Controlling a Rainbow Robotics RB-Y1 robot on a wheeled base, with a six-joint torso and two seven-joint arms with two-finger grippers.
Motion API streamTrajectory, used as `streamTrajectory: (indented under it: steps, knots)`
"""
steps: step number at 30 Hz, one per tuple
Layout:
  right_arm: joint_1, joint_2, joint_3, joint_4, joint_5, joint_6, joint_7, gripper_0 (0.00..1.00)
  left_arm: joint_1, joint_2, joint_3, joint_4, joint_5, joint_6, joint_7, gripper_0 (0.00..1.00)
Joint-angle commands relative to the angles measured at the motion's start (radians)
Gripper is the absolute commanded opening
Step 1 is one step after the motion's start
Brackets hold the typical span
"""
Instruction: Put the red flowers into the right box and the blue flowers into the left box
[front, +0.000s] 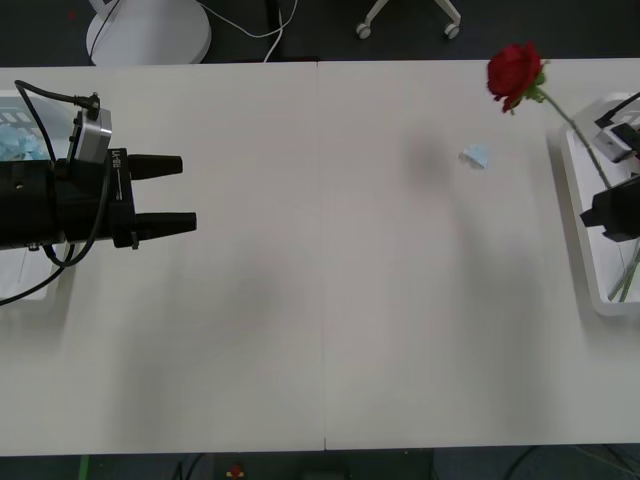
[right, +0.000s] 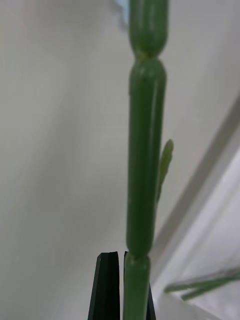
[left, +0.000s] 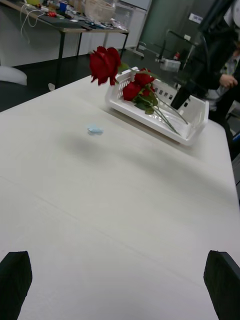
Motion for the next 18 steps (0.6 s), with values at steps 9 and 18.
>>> streamTrajectory:
  steps: [9,18]
  knots:
    - [-0.040,-0.114,-0.037,0.343,0.210,-0.087,0.048,0.00,-0.040,0.037,-0.123,-0.056,0.044,-0.141,0.094,1.00]
    - [-0.040,0.024,-0.025,0.400,0.492,-0.151,0.032,0.00,-0.056,0.034,-0.186,-0.119,0.044,-0.264,0.094,1.00]
